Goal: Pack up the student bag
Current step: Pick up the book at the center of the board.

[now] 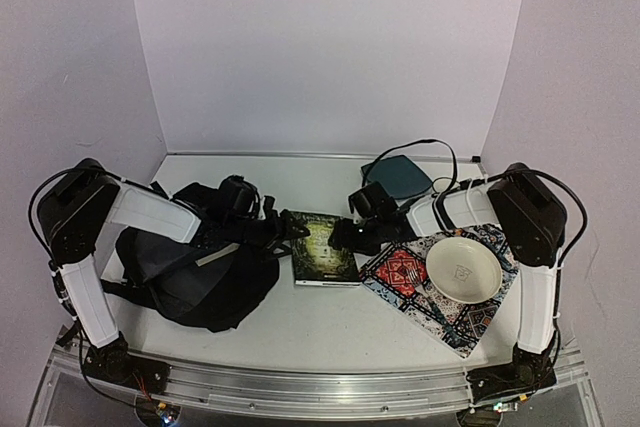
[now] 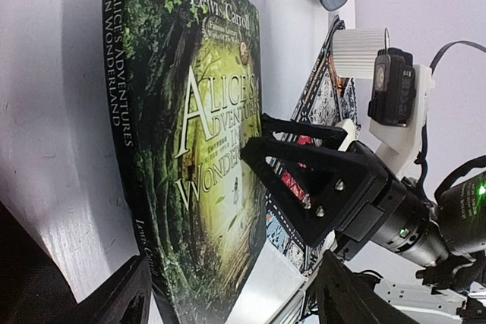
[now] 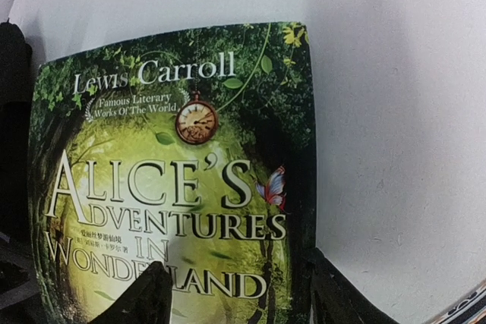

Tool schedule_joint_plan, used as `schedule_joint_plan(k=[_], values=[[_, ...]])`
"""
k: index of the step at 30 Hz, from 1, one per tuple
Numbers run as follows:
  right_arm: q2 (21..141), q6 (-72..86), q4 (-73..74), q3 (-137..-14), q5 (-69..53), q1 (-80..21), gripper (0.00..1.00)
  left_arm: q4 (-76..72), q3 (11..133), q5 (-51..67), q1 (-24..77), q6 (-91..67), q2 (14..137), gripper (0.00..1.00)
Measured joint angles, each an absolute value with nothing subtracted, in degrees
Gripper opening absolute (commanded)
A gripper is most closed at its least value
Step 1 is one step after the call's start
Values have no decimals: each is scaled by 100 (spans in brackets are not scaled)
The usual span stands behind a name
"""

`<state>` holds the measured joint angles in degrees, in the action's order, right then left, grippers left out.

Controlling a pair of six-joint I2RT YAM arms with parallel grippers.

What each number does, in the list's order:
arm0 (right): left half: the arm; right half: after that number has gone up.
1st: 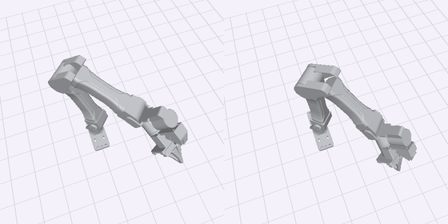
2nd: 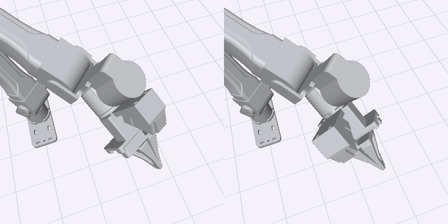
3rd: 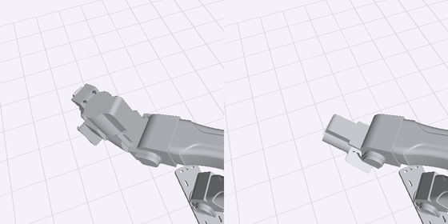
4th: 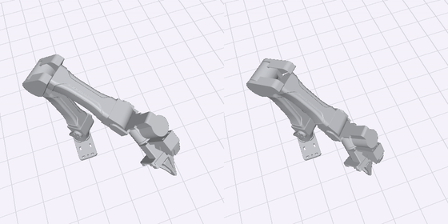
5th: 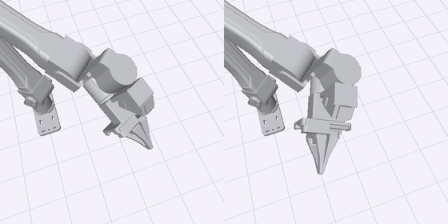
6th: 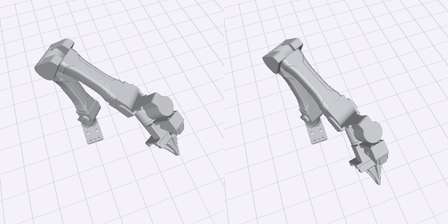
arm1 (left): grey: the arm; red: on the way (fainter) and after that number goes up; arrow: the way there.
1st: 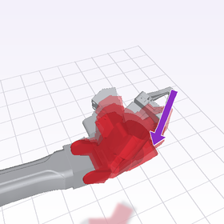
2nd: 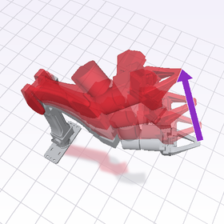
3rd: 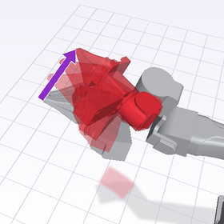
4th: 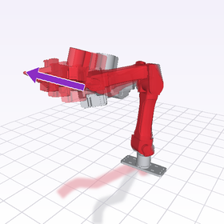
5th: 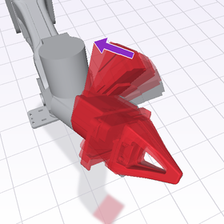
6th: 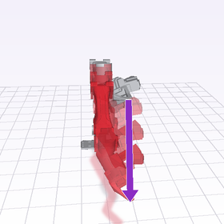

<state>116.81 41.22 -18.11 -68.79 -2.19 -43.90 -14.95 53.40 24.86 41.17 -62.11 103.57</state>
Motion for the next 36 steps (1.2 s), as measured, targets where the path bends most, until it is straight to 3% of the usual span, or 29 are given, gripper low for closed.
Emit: schedule_joint_plan(k=[23, 36], values=[[11723, 4280, -2480, -6696, -875, -4153, 59, -2983, 4593, 2309, 4145, -6557, 10312, 69], [11786, 4438, -2722, -6678, -1694, -4174, 57, -3158, 3839, 1513, 4287, -6431, 9997, 77]])
